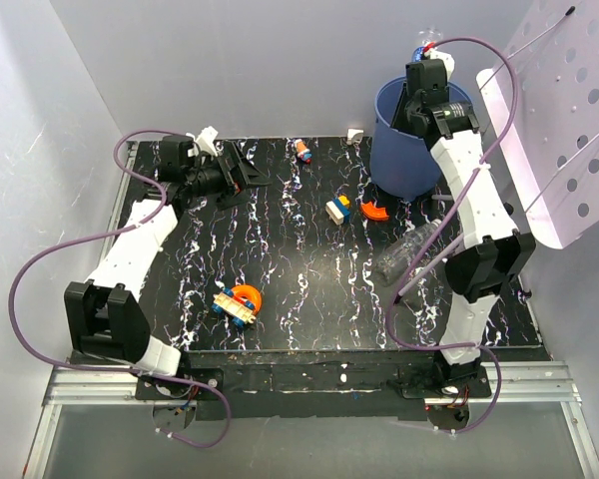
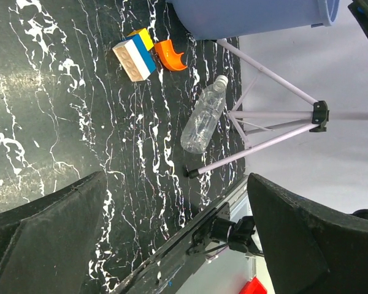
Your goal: Put the plastic bottles in the bin
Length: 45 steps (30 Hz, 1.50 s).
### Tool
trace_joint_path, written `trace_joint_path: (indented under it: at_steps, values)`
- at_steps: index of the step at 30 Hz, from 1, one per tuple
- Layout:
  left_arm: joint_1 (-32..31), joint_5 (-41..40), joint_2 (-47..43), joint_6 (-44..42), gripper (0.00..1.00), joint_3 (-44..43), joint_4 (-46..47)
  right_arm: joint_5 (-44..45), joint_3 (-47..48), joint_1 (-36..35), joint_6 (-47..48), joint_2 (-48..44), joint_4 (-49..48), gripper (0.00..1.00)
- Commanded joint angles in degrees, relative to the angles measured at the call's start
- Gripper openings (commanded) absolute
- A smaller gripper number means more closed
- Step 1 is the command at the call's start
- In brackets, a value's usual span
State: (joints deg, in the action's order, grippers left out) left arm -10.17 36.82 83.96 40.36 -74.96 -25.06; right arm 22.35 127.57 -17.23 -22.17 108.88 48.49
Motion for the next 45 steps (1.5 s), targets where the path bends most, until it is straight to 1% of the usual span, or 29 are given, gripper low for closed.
trace_joint_path:
  at_steps: [1, 3, 4, 7, 8, 10, 14, 18, 23, 26, 29, 30, 31, 33, 34, 35, 37, 39, 41, 43, 45]
  values:
    - [0.4, -0.1, 0.6, -2.7, 0.98, -3.2, -2.2, 4.3, 2.7, 1.1, 1.6, 1.7, -5.0, 0.12]
    - [0.7, 0.4, 1.4, -3.4, 0.98, -3.9, -2.4, 4.4, 3.1, 1.6, 1.6, 2.5, -5.7, 0.26]
    - [1.0, 0.4, 1.9, -3.8, 0.98, -4.6, -3.1, 3.0, 3.2, 1.9, 1.6, 2.5, -6.2, 0.38]
    - [2.1, 1.1, 3.4, -4.9, 0.98, -6.9, -4.7, 1.9, 1.9, 2.3, 1.3, 2.5, -8.5, 0.58]
    - [2.3, 1.3, 3.7, -4.9, 0.98, -7.4, -4.8, 1.8, 1.3, 2.3, 1.3, 2.4, -9.4, 0.67]
    - [2.4, 1.6, 4.1, -4.9, 0.98, -8.1, -4.8, 1.7, 2.0, 2.4, 1.4, 2.8, -9.6, 0.74]
    - [2.4, 3.3, 4.7, -4.3, 0.98, -8.5, -4.5, 0.0, 2.8, 2.4, 1.3, 2.8, -8.2, 0.75]
    - [2.4, 3.7, 4.1, -4.3, 0.98, -8.4, -4.5, -4.2, -2.6, 1.2, 0.8, -1.5, -8.1, 0.75]
    - [2.7, 4.6, 2.7, -5.4, 0.98, -8.0, -5.8, -1.4, -12.8, -5.4, 1.7, -9.3, -9.5, 0.75]
    - [3.1, 4.5, 0.9, -5.6, 0.98, -7.3, -6.2, 4.6, -19.5, -11.3, 2.8, -13.9, -8.9, 0.74]
    - [3.2, 4.1, -1.3, -6.3, 0.98, -6.2, -6.8, 10.1, -27.4, -17.0, 0.7, -18.7, -7.2, 0.71]
    - [3.3, 4.0, -2.2, -6.8, 0.98, -5.7, -7.1, 12.6, -31.5, -19.1, -0.7, -20.2, -6.4, 0.71]
    - [3.3, 3.7, -2.8, -7.0, 0.98, -5.1, -7.3, 14.8, -33.2, -21.0, -3.0, -21.8, -4.9, 0.71]
    - [3.5, 3.7, -3.8, -7.7, 0.98, -4.3, -7.8, 19.5, -39.3, -24.2, -9.9, -24.2, -0.9, 0.72]
    - [3.5, 3.7, -4.2, -8.0, 0.98, -3.9, -8.2, 20.8, -41.2, -25.2, -15.0, -25.2, 2.0, 0.72]
    - [3.6, 3.7, -4.6, -8.3, 0.98, -3.5, -8.3, 22.0, -43.5, -26.2, -22.0, -25.9, 4.8, 0.71]
    - [3.6, 3.7, -5.2, -8.4, 0.98, -2.7, -8.3, 22.7, -47.7, -26.5, -33.4, -26.5, 10.1, 0.71]
    - [3.6, 4.0, -5.7, -7.8, 0.98, -1.9, -7.9, 23.1, -50.6, -26.4, -40.5, -25.6, 13.7, 0.72]
    - [3.6, 5.2, -6.0, -6.3, 0.98, 0.1, -6.2, 23.0, -50.7, -25.5, -43.0, -23.4, 15.8, 0.73]
    - [3.6, 6.6, -6.2, -4.5, 0.98, 1.5, -4.1, 21.5, -50.3, -23.5, -42.9, -20.9, 15.2, 0.74]
    - [3.6, 7.0, -6.4, -4.3, 0.98, 1.9, -3.9, 18.0, -50.2, -20.3, -41.4, -19.0, 13.7, 0.74]
